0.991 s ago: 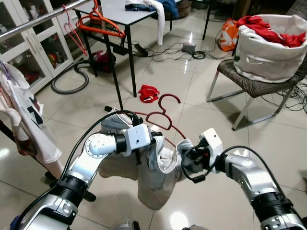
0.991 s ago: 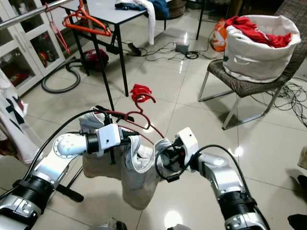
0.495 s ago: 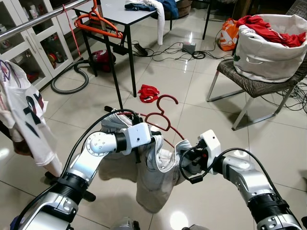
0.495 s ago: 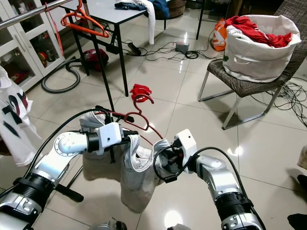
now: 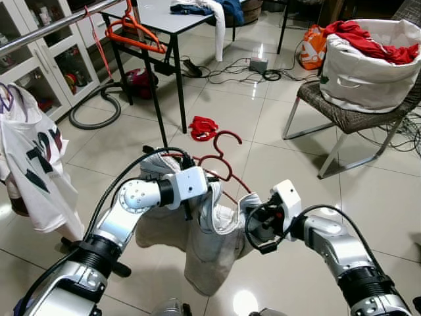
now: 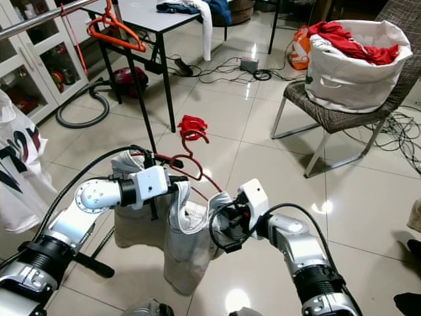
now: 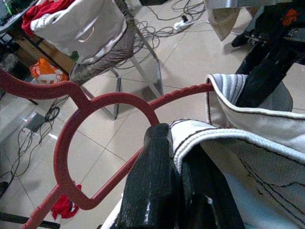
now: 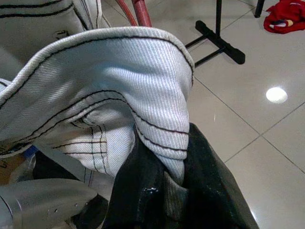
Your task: Hang hanger
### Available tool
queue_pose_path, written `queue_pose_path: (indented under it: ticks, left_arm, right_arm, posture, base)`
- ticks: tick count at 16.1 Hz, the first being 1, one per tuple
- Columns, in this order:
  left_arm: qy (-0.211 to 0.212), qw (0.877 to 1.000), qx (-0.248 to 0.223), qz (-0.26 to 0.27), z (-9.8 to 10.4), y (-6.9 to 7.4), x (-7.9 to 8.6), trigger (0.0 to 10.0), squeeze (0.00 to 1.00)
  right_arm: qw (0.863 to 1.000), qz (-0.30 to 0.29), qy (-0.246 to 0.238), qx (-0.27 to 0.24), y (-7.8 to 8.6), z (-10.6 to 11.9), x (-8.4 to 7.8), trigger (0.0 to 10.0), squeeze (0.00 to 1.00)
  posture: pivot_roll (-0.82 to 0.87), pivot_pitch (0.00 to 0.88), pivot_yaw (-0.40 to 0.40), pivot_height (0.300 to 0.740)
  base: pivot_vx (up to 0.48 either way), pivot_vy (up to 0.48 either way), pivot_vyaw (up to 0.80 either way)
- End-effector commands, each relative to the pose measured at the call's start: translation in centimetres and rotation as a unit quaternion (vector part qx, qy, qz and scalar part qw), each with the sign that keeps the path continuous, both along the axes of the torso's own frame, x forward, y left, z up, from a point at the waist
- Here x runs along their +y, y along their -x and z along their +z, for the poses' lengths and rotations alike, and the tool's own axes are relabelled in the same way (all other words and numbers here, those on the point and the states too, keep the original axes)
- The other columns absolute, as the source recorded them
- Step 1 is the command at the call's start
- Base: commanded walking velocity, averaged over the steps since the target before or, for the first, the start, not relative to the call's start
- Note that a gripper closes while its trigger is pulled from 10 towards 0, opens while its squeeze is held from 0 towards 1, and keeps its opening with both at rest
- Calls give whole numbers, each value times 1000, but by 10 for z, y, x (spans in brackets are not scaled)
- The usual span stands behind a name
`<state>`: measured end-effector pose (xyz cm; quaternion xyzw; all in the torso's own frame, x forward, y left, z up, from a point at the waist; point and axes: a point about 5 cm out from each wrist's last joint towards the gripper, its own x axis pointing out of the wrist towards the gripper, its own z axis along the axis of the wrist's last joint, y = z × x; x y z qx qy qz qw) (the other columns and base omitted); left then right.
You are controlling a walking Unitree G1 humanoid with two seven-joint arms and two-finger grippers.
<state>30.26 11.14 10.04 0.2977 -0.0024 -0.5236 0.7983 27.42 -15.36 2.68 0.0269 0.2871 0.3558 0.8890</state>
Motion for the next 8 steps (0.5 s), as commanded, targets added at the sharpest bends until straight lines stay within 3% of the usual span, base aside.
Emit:
queue_pose_path:
  ticks: [1,4,5,6,8]
  left_arm:
    - [-4,999,-23,-26,8,-2,-8,10000,0]
    - [-16,999,-30,-31,9,-3,-6,10000,0]
    - [-19,999,-30,-31,10,-3,-4,10000,804]
    - [-26,999,-30,-34,10,-4,-2,10000,1000]
    - [-43,998,-35,-41,12,-5,3,10000,1000]
  right_arm:
    - [999,9,-23,-48,-15,19,12,10000,0]
    - [998,2,-30,-53,-16,18,15,10000,0]
    - [998,-5,-34,-57,-16,16,17,10000,0]
    - [997,-15,-40,-62,-17,16,20,10000,0]
    - [995,-40,-44,-82,-21,14,24,10000,4]
  posture:
    - [-101,0,58,740]
    - [-97,0,64,740]
    - [-96,0,66,740]
    - [-94,0,70,740]
    - [-85,0,78,740]
  base:
    - [0,0,0]
    - [0,0,0]
    - [0,0,0]
    - [0,0,0]
    - [0,0,0]
